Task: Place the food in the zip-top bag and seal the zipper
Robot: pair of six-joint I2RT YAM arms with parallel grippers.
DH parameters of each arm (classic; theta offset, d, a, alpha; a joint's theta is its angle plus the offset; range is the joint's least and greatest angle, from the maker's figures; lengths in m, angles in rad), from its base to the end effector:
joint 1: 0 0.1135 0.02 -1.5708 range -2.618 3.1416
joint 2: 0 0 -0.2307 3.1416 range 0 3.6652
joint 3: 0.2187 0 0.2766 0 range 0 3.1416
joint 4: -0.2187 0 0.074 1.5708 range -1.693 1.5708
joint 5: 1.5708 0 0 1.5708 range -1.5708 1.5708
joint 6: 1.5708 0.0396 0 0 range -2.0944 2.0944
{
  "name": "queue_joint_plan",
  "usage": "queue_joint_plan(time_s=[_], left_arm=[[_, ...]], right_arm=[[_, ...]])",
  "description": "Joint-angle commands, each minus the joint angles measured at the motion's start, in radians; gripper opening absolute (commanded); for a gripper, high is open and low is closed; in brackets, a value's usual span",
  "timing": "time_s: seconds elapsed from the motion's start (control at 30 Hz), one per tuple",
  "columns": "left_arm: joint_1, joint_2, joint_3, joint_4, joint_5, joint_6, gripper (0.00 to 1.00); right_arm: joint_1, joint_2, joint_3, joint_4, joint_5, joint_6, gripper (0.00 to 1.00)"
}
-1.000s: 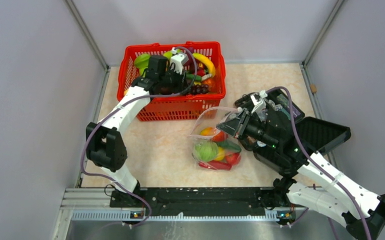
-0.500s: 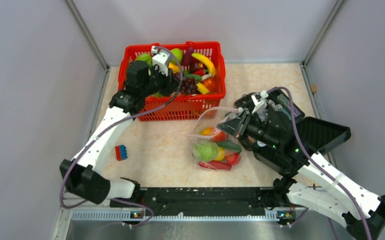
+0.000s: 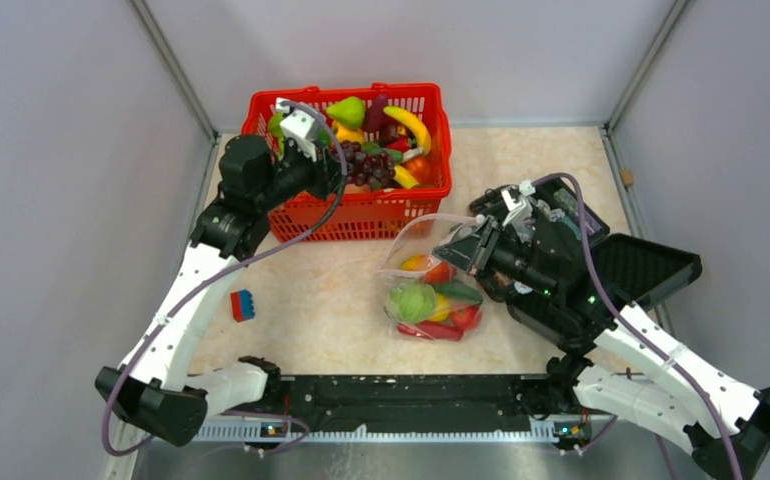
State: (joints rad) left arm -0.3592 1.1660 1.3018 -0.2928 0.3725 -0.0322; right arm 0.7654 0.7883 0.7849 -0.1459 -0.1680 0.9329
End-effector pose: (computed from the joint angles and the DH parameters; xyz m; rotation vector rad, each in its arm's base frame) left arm 0.2740 -0.1183 0.4042 0.5574 1.6647 -0.6082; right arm 0.1680 0.1706 0.3194 0.0220 1.9318 1.3524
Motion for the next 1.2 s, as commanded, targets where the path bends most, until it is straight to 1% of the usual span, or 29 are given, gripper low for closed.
queue_joint_plan(time_s=[0.0,0.2,0.27,0.33,0.47,0.63,0.7,0.77,0.83,0.97,1.03,1.1,1.17], left_arm=[[-0.002,-0.09,-0.011,0.046,0.1,-0.014,0.14],[-0.003,-0.139,-0.016,0.024,0.234,-0.035,0.15],[-0.004,-0.142,-0.006,0.005,0.329,-0.038,0.18],[-0.007,-0.142,-0.001,-0.012,0.4,-0.042,0.18],[-0.018,-0.148,0.007,-0.09,0.459,-0.006,0.18],[-0.04,-0.136,0.017,-0.158,0.489,0.023,0.19],[-0.062,-0.12,0.04,-0.197,0.493,0.062,0.19],[-0.092,-0.104,0.065,-0.234,0.476,0.092,0.19],[-0.138,-0.087,0.089,-0.273,0.423,0.124,0.19],[-0.215,-0.055,0.113,-0.33,0.209,0.159,0.17],[-0.238,-0.045,0.119,-0.326,0.101,0.158,0.14],[-0.25,-0.047,0.118,-0.307,0.01,0.155,0.12],[-0.251,-0.059,0.105,-0.264,-0.02,0.15,0.12]], right_arm=[[0.011,0.007,0.003,0.052,-0.005,0.009,0.0],[0.011,0.023,0.005,0.063,-0.008,0.012,0.0],[0.011,0.029,0.007,0.064,-0.008,0.012,0.0],[0.011,0.033,0.006,0.066,-0.008,0.013,0.0],[0.011,0.038,0.008,0.071,-0.007,0.013,0.0],[0.01,0.045,0.007,0.084,-0.005,0.019,0.0],[0.011,0.05,0.007,0.088,-0.01,0.022,0.0],[0.011,0.055,0.007,0.091,-0.016,0.023,0.0],[0.011,0.054,0.005,0.09,-0.018,0.026,0.0],[0.011,0.044,0.004,0.089,-0.016,0.028,0.0],[0.011,0.038,0.004,0.089,-0.015,0.028,0.0],[0.011,0.034,0.006,0.088,-0.016,0.025,0.0],[0.011,0.034,0.009,0.083,-0.019,0.024,0.0]])
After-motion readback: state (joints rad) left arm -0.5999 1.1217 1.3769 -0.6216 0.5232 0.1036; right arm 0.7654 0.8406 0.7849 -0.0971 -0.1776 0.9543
